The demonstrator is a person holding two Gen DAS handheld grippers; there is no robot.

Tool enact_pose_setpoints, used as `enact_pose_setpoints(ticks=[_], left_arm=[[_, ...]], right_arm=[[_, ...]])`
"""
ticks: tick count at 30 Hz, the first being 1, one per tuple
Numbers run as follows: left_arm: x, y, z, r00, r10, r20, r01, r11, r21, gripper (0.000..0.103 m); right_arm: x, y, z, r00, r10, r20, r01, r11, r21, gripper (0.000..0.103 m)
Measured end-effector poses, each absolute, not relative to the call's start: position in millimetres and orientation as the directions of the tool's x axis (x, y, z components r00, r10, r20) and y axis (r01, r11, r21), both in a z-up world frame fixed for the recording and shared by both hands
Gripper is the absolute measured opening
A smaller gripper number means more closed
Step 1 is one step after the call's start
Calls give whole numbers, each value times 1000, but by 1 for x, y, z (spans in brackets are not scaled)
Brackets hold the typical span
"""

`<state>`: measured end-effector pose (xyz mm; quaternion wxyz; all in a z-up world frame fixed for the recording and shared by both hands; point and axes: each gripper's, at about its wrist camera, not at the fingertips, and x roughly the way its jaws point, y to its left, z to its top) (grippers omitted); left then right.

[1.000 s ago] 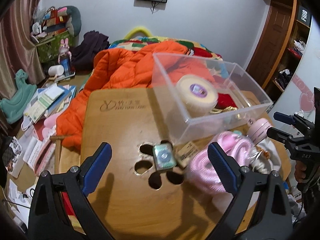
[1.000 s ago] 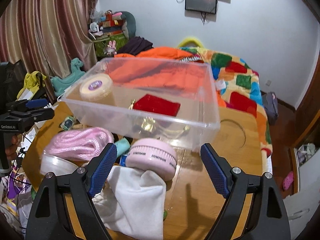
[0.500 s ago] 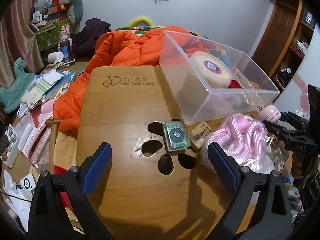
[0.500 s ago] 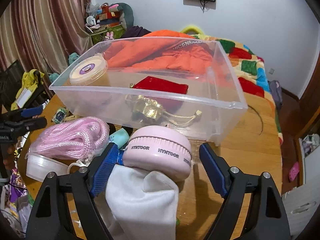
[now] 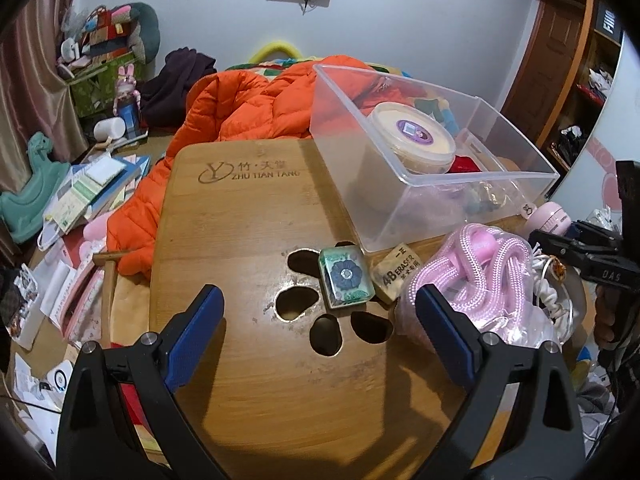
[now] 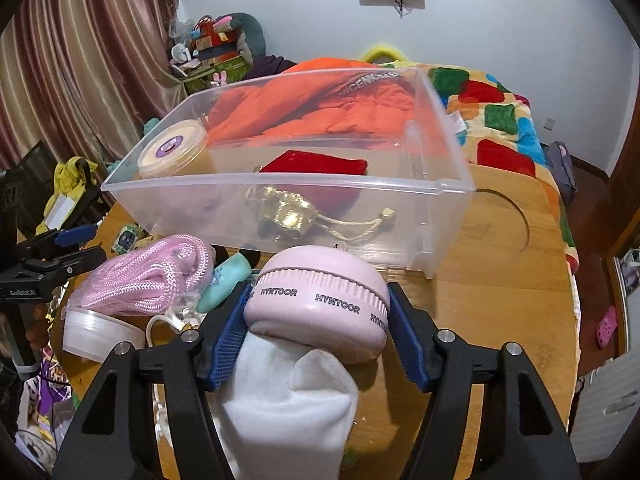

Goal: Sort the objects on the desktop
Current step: 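Grasp the small green square packet with the left gripper while the right gripper holds the pink device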

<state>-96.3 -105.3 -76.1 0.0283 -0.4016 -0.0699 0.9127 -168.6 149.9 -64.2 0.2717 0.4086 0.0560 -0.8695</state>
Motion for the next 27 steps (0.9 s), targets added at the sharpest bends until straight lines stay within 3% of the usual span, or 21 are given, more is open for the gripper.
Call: enact_pose_setpoints(ticks=[4, 7, 18, 27], left_arm=[[-100, -104, -73, -689, 78, -721, 6, -994, -113, 96], [-103, -106, -74, -682, 81, -727, -6, -995, -104, 81], [-101, -92, -80, -673, 7, -740, -58, -997, 44, 74], [-110, -85, -81, -671, 13, -742, -81, -995, 56, 66]], right_arm=[[-169, 162, -59, -531, -434, -728, 500, -854, 144, 63], [-169, 168, -54, -540, -435, -721, 492, -858, 149, 63], [-169, 167, -49, -544, -441, -714, 507, -850, 139, 63], [-167, 164, -47, -541, -447, -713, 519, -844, 135, 63]])
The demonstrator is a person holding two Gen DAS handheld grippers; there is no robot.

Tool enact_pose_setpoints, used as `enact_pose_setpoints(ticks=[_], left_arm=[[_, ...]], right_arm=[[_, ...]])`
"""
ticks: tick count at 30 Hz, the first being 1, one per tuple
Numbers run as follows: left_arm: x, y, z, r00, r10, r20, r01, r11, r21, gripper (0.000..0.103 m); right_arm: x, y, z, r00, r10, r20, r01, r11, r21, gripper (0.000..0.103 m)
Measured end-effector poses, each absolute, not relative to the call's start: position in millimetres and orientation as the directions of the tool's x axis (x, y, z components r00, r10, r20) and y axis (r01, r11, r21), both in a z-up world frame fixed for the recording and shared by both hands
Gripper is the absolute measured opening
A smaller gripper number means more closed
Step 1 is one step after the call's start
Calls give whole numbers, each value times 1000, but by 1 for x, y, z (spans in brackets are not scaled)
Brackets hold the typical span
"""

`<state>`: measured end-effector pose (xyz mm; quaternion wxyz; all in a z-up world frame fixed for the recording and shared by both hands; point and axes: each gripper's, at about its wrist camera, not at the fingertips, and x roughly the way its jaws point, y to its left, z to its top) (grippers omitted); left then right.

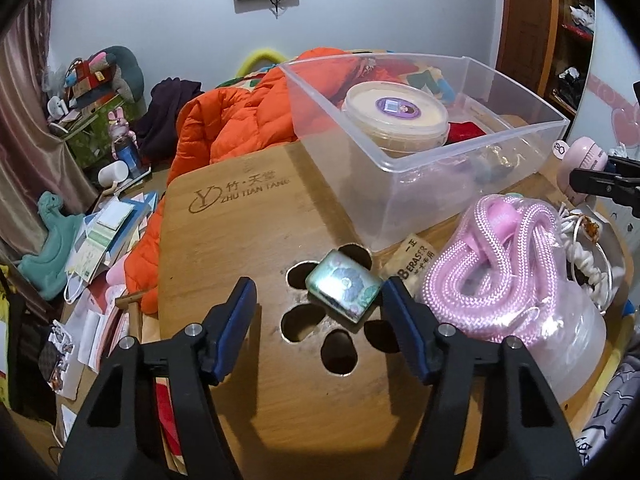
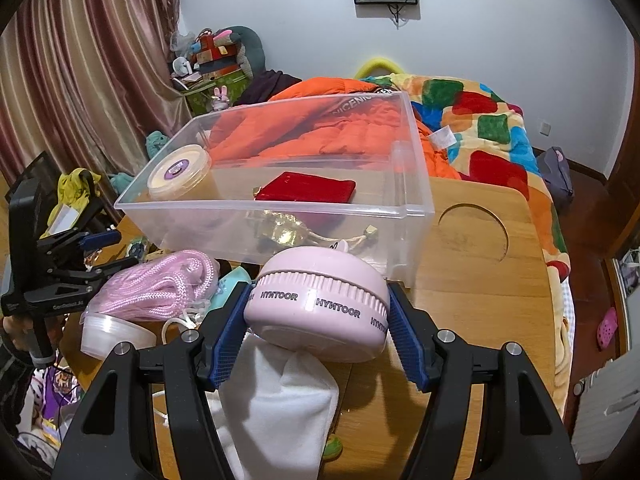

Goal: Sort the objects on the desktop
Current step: 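Grasp the small green square packet with the left gripper while the right gripper holds the pink device, then carry the green packet and pink device over the clear plastic box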

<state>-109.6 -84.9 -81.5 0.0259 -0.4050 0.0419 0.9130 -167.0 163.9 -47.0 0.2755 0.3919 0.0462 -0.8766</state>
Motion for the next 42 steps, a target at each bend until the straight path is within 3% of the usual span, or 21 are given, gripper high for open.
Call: enact_pose_setpoints(ticks=[4, 6, 10, 14, 23, 42], left_arm=[[-112, -83, -81, -680, 13, -733, -91, -994, 66, 63], [-113, -82, -81, -684, 18, -729, -101, -992, 70, 58], [-117, -81, -87, -670, 19, -742, -114, -990, 79, 39], [-115, -82, -88, -675, 30, -737, -110, -992, 61, 34], [-102, -88, -81, -694, 40, -719, -80, -997, 22, 34], [-98, -69, -3, -828, 121, -547, -122, -992, -36, 34]], right_arm=[[-167, 164, -47, -538, -449, -713, 519, -844, 140, 63], [-167, 164, -47, -536, -450, -714, 518, -843, 143, 63], [-167, 165, -47, -533, -455, -714, 520, -841, 148, 63], [-167, 166, -46, -536, -456, -711, 521, -841, 147, 63], [-165, 170, -31, -556, -472, -685, 524, -838, 153, 63], [-179, 170, 16, -634, -483, -604, 548, -832, 90, 62]])
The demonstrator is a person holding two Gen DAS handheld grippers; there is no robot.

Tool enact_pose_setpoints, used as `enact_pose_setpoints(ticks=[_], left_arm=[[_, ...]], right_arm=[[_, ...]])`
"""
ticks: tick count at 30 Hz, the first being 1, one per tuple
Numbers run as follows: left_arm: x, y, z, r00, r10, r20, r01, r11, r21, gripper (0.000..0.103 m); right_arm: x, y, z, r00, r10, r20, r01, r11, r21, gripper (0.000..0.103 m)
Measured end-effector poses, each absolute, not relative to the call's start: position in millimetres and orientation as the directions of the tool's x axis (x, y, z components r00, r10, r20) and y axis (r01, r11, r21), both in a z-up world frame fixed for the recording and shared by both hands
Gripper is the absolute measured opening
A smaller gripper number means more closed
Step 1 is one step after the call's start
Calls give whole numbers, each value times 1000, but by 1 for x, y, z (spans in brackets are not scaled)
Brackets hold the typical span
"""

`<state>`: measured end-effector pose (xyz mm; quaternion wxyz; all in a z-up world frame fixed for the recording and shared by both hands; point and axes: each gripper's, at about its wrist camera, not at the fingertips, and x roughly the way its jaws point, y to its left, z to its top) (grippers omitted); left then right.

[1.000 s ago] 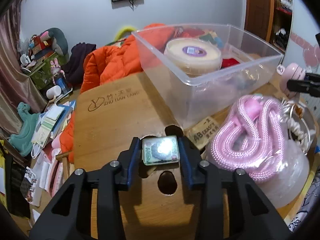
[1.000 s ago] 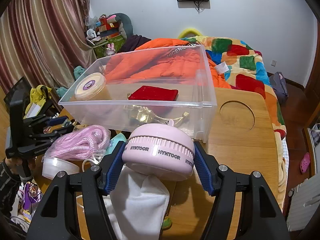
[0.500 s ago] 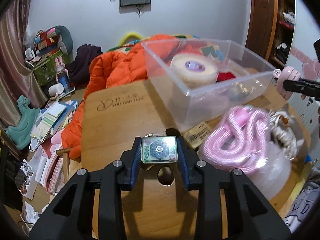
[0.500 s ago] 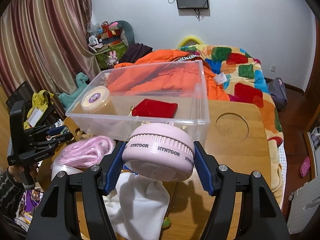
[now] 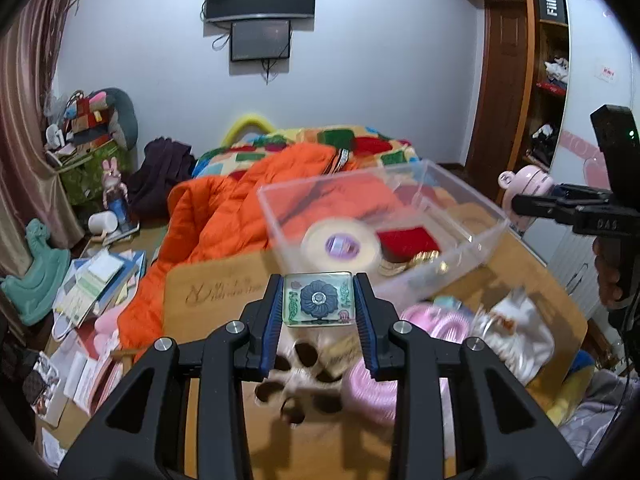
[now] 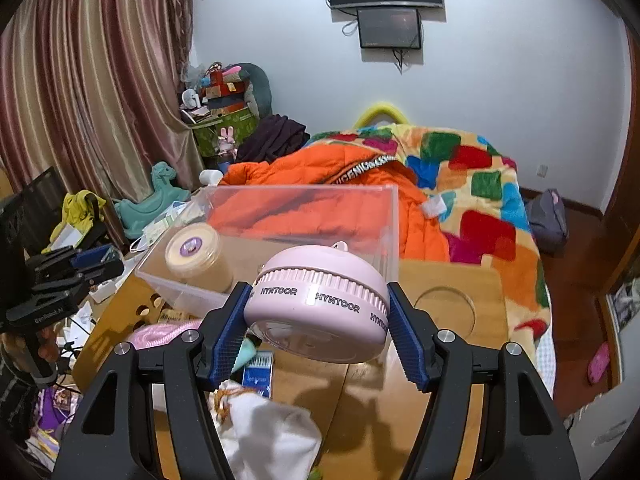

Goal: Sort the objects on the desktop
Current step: 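Carry the green packet and pink device over the clear plastic box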

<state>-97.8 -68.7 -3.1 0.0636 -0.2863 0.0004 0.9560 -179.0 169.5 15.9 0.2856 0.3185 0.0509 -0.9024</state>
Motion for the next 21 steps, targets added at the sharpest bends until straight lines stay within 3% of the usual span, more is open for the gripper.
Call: enact_pose_setpoints(ticks=[8, 21], left_arm=[[-131, -47, 13, -833, 160, -530, -178, -984, -18, 34], [-189, -26, 12, -760, 229, -608, -252, -966, -50, 34]], right_arm=[[-198, 157, 27, -646, -478, -595, 578, -815, 27, 63], [-241, 143, 5, -589, -477, -652, 603, -797, 38, 63]])
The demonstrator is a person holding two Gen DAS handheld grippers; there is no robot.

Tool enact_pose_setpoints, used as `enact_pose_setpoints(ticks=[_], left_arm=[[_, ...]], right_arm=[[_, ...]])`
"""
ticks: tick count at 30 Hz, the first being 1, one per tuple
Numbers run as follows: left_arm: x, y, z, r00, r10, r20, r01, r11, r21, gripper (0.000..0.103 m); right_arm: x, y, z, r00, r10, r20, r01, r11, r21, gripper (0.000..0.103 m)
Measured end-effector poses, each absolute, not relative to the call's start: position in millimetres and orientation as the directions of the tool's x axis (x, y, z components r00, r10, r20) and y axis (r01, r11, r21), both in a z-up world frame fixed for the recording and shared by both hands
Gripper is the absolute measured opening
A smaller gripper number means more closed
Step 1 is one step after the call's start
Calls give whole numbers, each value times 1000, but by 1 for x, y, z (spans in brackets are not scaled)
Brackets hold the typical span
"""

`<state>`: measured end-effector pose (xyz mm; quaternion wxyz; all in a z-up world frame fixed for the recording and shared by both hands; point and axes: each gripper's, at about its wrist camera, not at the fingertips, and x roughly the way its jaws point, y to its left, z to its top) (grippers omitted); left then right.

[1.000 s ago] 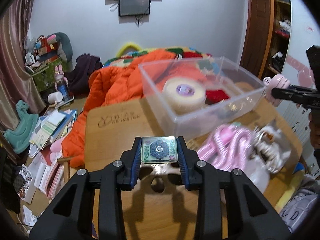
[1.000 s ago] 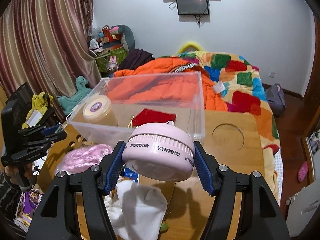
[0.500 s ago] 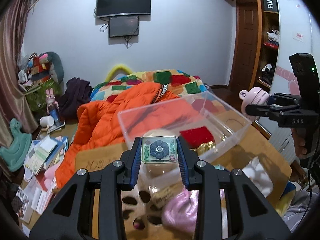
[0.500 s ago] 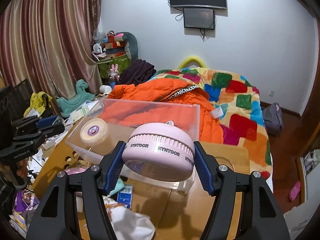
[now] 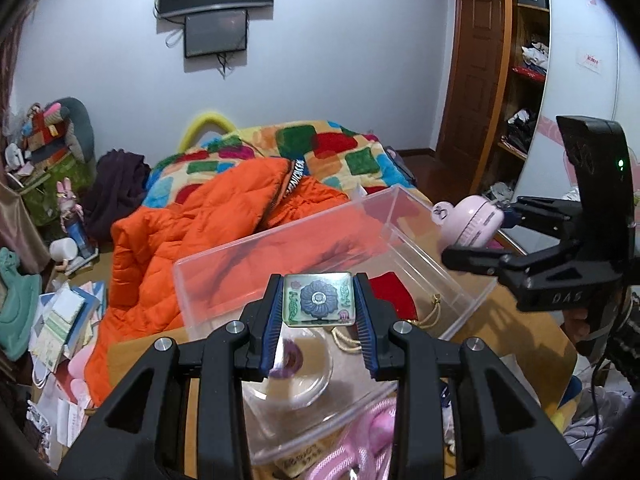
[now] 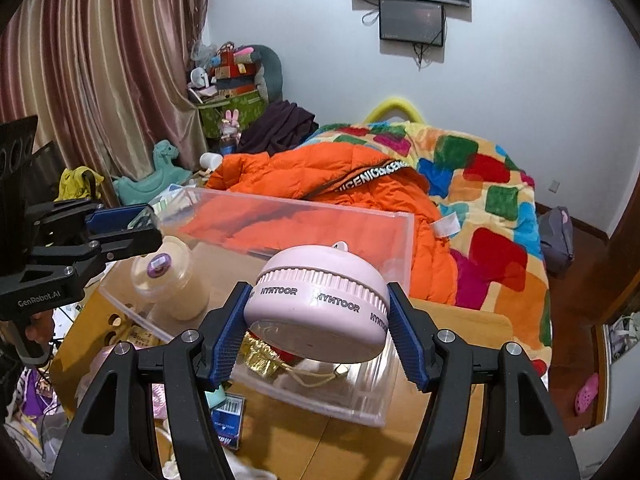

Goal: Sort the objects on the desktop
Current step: 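Carry the green packet and pink device over the clear plastic box, then open the left gripper to drop the packet while the right gripper releases the pink device into the box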

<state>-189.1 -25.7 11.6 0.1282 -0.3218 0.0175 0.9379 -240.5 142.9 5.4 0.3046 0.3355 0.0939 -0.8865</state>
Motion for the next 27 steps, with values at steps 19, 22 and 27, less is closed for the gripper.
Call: enact_pose_setpoints(ticks=[19, 22, 27], left_arm=[[-253, 0, -21, -561, 251, -789, -312, -947, -79, 34], [-257, 4, -26, -543, 234, -806, -317, -947, -61, 34], [-258, 9, -29, -532, 226, -816, -323, -945, -51, 33]], right_arm=[[-266, 107, -25, -508, -410, -758, 677, -734, -56, 63], [-264, 101, -30, -499, -396, -770, 689, -721, -76, 62], [-264, 97, -35, -483, -395, -781, 690, -721, -62, 63]])
